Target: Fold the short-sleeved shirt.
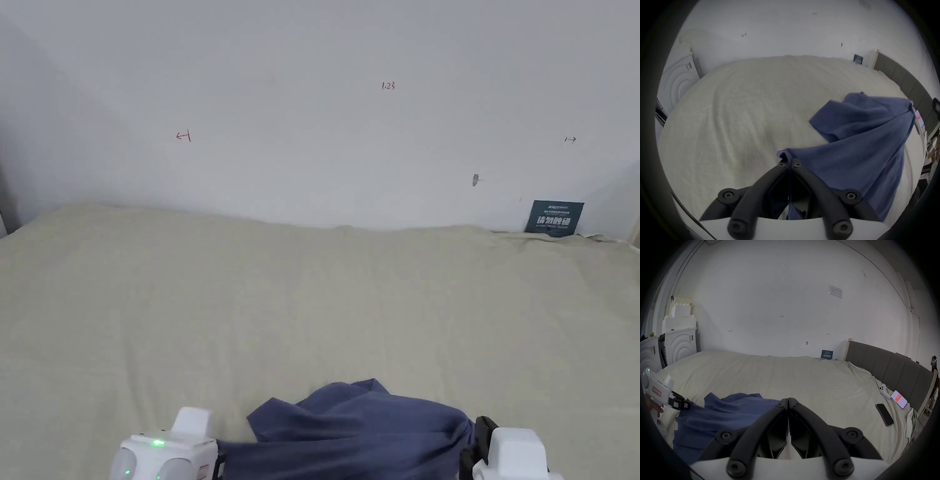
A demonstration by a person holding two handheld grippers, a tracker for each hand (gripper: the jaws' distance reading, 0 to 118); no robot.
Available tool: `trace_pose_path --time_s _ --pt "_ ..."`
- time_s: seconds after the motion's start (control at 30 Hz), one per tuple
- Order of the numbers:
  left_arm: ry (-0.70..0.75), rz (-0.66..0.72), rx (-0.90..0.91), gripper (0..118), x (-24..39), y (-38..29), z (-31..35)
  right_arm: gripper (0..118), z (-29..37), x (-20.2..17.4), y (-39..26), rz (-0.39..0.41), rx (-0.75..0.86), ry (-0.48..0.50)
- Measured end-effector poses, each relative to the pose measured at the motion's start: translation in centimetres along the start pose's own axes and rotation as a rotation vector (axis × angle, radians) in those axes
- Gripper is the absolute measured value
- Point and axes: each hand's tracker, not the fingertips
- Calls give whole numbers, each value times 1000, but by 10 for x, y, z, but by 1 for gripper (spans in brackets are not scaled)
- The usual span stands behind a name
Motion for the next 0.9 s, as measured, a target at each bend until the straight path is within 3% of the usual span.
trace_pose_path --time_s 0.3,0.6,0.67,0.73,0.77,0.8,0.9 --pt "-91 60 252 0 -8 4 82 0 -11 13 6 -11 -3 -10" --pt "-87 83 313 0 -11 -11 114 2 -66 29 33 -11 -101 26" --pt "-94 99 322 0 -19 -19 107 13 -85 31 39 -22 -137 50" --pt "-95 105 326 0 -20 -24 109 42 -107 32 45 -5 -197 65" --pt "-95 106 328 0 -10 -28 116 64 -116 30 45 6 -222 73" --pt "-98 107 329 0 -10 -30 117 69 -126 28 44 15 -252 94" --pt "-100 105 328 0 -12 -38 110 70 -154 21 36 32 -331 142"
